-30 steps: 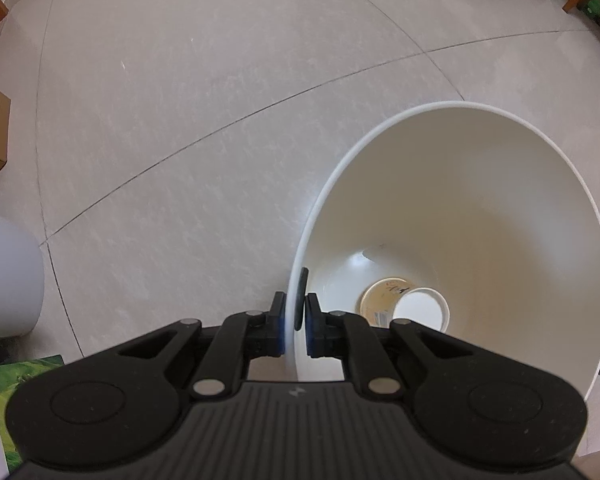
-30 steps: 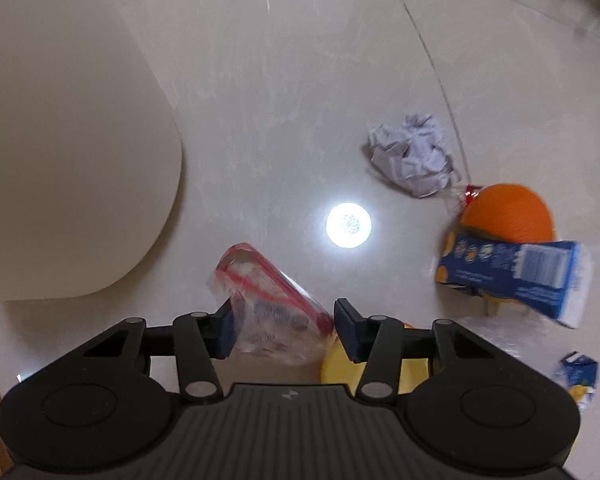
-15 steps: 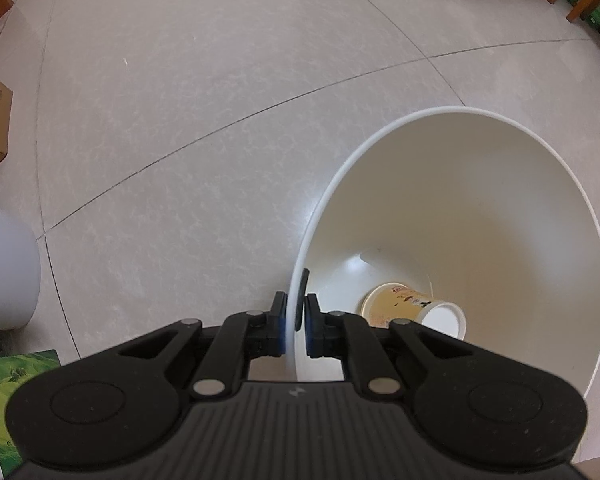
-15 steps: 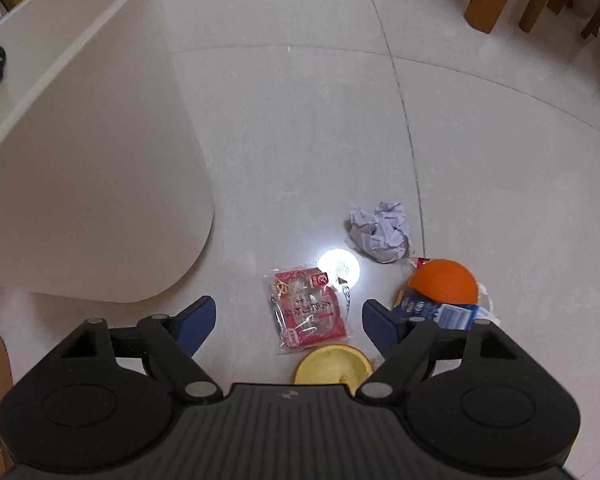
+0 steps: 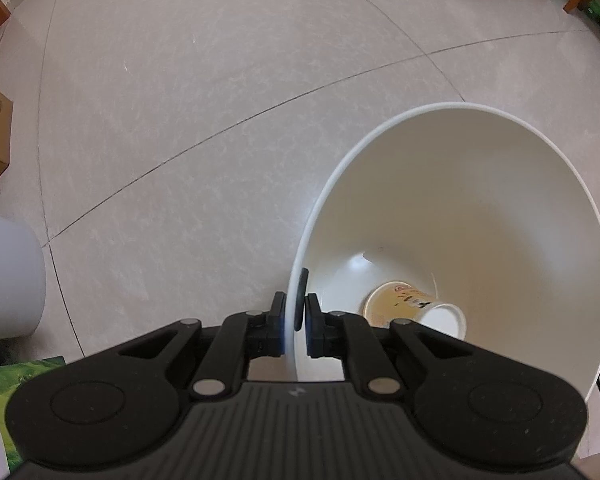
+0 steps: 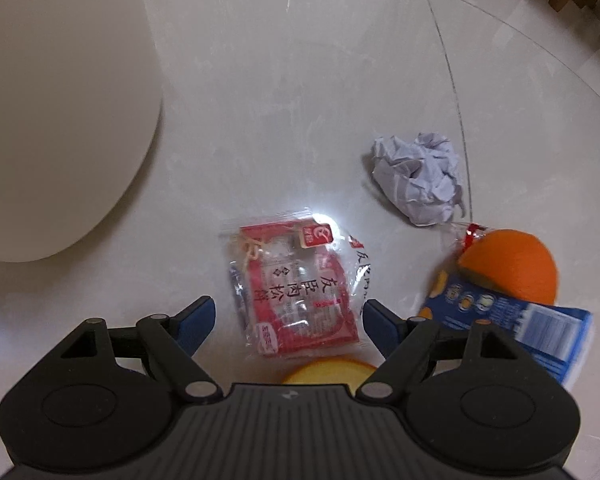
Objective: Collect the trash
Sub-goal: 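Lower the right gripper to the red-and-white snack wrapper and grasp it, then carry the snack wrapper over the bin and release it with the right gripper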
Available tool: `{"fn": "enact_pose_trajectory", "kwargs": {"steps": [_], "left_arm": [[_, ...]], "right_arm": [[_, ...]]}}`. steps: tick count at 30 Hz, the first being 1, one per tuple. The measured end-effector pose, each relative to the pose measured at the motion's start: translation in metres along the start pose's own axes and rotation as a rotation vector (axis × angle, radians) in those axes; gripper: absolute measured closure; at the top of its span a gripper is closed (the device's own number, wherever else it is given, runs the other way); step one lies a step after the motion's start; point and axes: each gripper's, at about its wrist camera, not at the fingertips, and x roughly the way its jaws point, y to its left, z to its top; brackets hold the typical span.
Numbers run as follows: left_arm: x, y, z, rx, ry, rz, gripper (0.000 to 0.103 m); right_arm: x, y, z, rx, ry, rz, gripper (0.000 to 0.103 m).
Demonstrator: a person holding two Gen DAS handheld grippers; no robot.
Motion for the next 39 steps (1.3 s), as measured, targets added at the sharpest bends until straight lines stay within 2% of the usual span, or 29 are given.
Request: {"fn": "enact_pose_trajectory", "kwargs": {"steps": [3, 7, 10, 18, 24, 29, 34, 39], "left_arm": [[0.000, -0.001, 0.000, -0.001, 0.000, 0.001, 0.096], [0.000, -0.001, -0.002, 0.000, -0.001, 0.002, 0.096], [0.000, 0.000, -0.002, -0.001, 0.000, 0.002, 0.096], [0.001, 0.006, 0.000, -0.025, 0.006, -0.013, 0.096], [0.002, 0.011, 0.000, -0.037, 0.003, -0.024, 0.096], [0.002, 0.014, 0.000, -0.054, 0.003, -0.034, 0.096], [0.001, 0.019, -0.001, -0.072, 0.001, -0.046, 0.096], [0.000, 0.017, -0.002, -0.068, -0.005, -0.034, 0.096]], "right_arm": [[0.007, 0.000, 0.001, 0.001, 0.003, -0.004, 0.021], [0.009, -0.005, 0.002, 0.032, 0.019, 0.021, 0.037], [0.006, -0.005, 0.001, 0.042, 0.033, 0.025, 0.042], [-0.028, -0.016, 0.002, 0.079, 0.040, 0.049, 0.044], [-0.084, -0.023, 0.005, 0.028, 0.016, 0.044, 0.044], [-0.148, -0.033, 0.013, 0.037, -0.015, 0.047, 0.044], [-0.221, -0.031, 0.024, 0.009, -0.069, 0.059, 0.044], [-0.284, -0.009, 0.042, -0.062, -0.161, 0.095, 0.044]]}}
